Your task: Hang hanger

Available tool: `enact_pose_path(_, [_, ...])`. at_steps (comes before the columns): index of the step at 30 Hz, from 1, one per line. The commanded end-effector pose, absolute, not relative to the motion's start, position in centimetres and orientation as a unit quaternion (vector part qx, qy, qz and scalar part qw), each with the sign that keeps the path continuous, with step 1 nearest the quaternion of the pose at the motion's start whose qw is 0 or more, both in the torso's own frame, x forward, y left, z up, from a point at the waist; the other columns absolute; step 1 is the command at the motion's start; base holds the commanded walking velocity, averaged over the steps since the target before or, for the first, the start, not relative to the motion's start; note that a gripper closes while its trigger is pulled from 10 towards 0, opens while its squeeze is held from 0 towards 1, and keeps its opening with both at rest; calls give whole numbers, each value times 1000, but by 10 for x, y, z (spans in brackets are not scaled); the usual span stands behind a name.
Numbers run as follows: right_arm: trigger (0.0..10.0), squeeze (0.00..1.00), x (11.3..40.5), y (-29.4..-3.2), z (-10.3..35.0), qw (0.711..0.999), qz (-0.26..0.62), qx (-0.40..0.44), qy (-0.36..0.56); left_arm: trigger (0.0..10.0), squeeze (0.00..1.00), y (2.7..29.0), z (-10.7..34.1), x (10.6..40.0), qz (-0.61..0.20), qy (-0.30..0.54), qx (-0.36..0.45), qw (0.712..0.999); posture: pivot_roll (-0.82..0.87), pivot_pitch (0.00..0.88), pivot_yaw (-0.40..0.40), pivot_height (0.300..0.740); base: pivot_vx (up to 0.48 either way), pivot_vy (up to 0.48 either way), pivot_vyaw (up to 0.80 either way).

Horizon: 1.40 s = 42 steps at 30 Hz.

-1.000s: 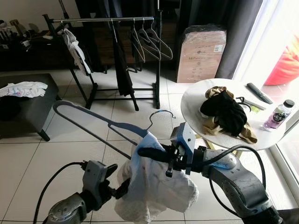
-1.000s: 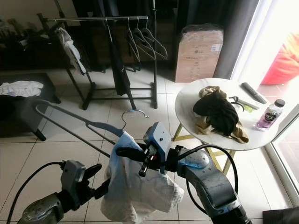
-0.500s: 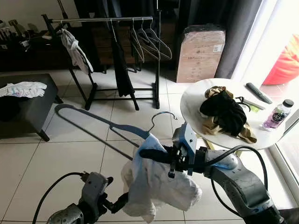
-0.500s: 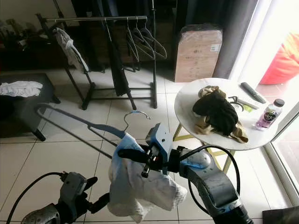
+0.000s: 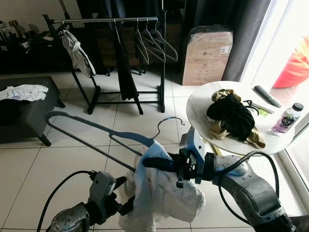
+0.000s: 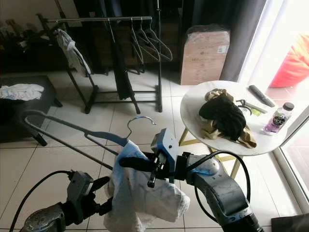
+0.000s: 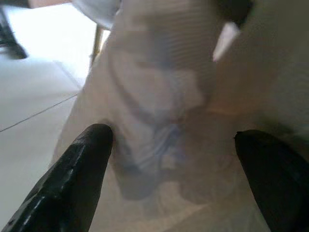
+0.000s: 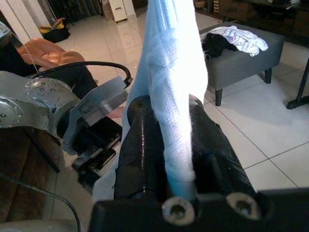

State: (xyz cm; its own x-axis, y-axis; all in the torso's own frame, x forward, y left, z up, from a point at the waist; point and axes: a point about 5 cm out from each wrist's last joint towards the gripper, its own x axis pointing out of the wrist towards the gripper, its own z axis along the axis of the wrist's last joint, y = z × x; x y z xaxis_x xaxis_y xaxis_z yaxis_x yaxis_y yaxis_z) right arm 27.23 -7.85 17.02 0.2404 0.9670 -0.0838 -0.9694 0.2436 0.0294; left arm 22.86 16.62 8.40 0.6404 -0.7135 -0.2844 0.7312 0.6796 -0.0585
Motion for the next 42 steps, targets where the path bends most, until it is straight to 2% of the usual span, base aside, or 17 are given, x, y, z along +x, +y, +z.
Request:
enact_pose_path(1, [0, 0, 268, -75, 180, 778, 627, -12, 17, 10000, 1000, 166, 82, 221, -419, 164, 40, 892, -87, 172, 5, 740, 0, 0, 0])
enact_pose_path(4, [0, 0, 269, -72, 182, 778, 629, -9, 12, 10000, 1000, 167, 79, 218, -422, 176, 52, 888, -85, 170, 7, 740, 0, 0, 0])
enact_pose_path(8, [0, 0, 268, -67, 186, 771, 637, -5, 4, 10000, 1000, 171, 75, 221, -400, 178, 63, 897, -84, 169, 6, 740, 0, 0, 0])
enact_pose_path(9, [0, 0, 267, -66, 187, 767, 641, -3, 2, 10000, 459, 171, 75, 224, -385, 170, 69, 905, -83, 169, 5, 740, 0, 0, 0])
enact_pose_path(10, [0, 0, 266, -65, 188, 763, 647, 0, 0, 10000, 0, 170, 76, 229, -362, 157, 71, 916, -83, 169, 5, 740, 0, 0, 0])
enact_pose_path(13, [0, 0, 262, -65, 189, 754, 656, 4, 0, 10000, 0, 170, 80, 241, -311, 127, 61, 940, -87, 168, 4, 740, 0, 0, 0])
enact_pose_path(18, [0, 0, 257, -67, 188, 746, 666, 5, 4, 10000, 0, 169, 85, 254, -262, 94, 59, 959, -94, 169, 2, 740, 0, 0, 0])
enact_pose_path(22, [0, 0, 256, -70, 187, 747, 665, 5, 6, 10000, 0, 174, 87, 258, -236, 87, 67, 965, -94, 168, 2, 740, 0, 0, 0])
enact_pose_path(27, [0, 0, 261, -75, 182, 760, 650, -4, 17, 10000, 0, 191, 89, 264, -154, 65, 91, 982, -88, 168, 4, 740, 0, 0, 0])
enact_pose_path(33, [0, 0, 267, -77, 177, 776, 630, -11, 23, 10000, 0, 191, 94, 263, -139, 39, 82, 986, -87, 168, 5, 740, 0, 0, 0])
enact_pose_path(37, [0, 0, 270, -81, 174, 788, 615, -16, 27, 10000, 0, 189, 96, 258, -157, 30, 78, 984, -89, 169, 6, 740, 0, 0, 0])
enact_pose_path(39, [0, 0, 269, -81, 173, 786, 618, -15, 28, 10000, 0, 188, 95, 254, -185, 39, 84, 978, -86, 171, 6, 740, 0, 0, 0])
enact_pose_path(42, [0, 0, 264, -80, 174, 775, 631, -7, 25, 10000, 0, 191, 96, 256, -177, 36, 89, 979, -84, 173, 6, 740, 0, 0, 0])
